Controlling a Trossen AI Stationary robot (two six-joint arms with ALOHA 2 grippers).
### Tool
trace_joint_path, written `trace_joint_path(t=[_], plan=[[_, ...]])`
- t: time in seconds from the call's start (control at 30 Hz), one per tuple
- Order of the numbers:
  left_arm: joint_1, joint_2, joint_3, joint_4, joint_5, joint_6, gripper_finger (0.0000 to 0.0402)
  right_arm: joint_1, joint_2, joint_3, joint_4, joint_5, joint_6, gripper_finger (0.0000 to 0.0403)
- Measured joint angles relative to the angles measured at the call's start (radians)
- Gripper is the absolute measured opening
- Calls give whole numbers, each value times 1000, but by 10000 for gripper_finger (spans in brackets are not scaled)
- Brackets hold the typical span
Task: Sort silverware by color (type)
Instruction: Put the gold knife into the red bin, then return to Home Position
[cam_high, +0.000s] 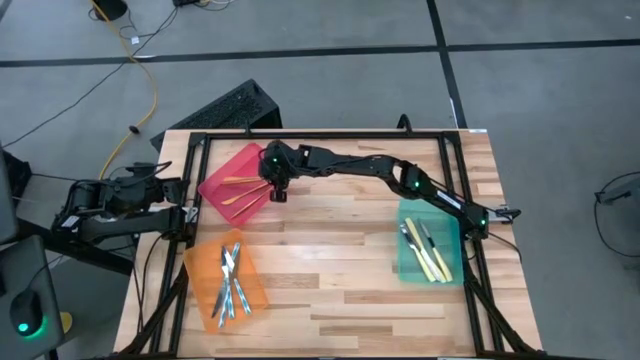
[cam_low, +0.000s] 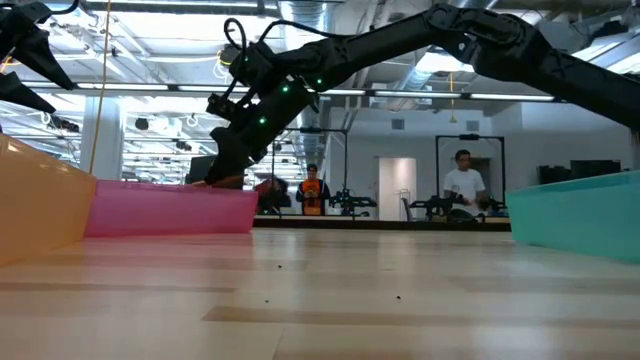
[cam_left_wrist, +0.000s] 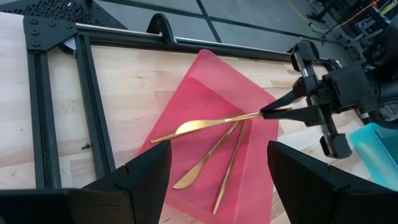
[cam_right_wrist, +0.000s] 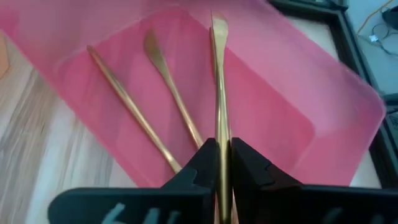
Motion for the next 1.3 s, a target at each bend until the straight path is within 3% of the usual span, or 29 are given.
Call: trace_joint_path(t=[0.3,0.73,0.9,1.3], plan=[[0,0,0,0,0,0,247,1,0,0,-10,1,37,71],[0,0,0,0,0,0,247,1,-15,14,-11,5,78,169],[0,0,0,0,0,0,247,10,-124,15,20,4,78,173],[0,0,0,0,0,0,247,88,-455,16,-228,1,177,171]])
